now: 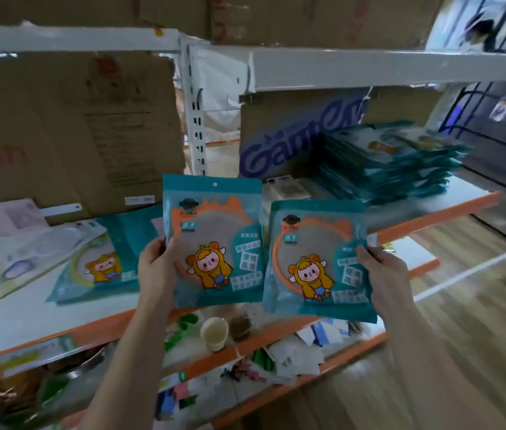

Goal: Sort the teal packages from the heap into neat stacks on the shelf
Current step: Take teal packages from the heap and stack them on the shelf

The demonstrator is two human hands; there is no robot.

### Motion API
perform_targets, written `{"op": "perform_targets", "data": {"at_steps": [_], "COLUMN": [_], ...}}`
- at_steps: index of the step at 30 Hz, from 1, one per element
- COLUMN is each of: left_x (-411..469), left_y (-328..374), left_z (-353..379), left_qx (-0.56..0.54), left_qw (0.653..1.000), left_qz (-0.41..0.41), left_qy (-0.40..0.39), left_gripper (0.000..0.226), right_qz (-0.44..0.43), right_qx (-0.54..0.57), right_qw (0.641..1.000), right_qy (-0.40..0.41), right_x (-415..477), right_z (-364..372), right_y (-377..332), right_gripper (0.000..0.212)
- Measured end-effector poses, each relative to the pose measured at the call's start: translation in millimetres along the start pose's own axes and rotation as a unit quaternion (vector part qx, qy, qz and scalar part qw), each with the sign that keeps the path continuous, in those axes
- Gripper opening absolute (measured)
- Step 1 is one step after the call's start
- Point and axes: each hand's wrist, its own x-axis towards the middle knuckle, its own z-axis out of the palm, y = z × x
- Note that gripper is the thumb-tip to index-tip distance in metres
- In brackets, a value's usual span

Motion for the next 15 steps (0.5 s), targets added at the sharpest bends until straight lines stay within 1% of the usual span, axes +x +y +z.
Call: {"op": "perform_targets", "data": {"at_steps": [3, 5, 7, 12, 15], "left_x": [-3, -1, 3, 24, 38], "left_y": [-1, 2, 5, 11, 19], "left_z": [40, 65, 92, 154, 192], "left_qx": [-0.023, -0.033, -0.046, -0.066, -0.085], "left_qw": [1.0, 0.999, 0.999, 0.997, 0.995], "left_qz": [-0.008, -0.008, -0.007, 0.002, 0.009], "left_qy": [-0.012, -0.021, -0.028, -0.045, -0.045], "left_gripper": [0.015, 0.012, 0.018, 0.017, 0.019], "right_qz": [0.0, -0.01, -0.027, -0.053, -0.078], "right_qx": [0.007, 0.01, 0.012, 0.017, -0.009], "right_qw": [1.0, 0.999, 0.999, 0.998, 0.996], "right_qy": [0.022, 0.031, 0.037, 0.032, 0.033], "right_x": [25, 44, 65, 125, 162], "right_z": [-31, -44, -54, -73, -86], "right_y": [-11, -16, -19, -41, -58], "right_gripper": [0.001, 0.005, 0.008, 0.01, 0.018]}}
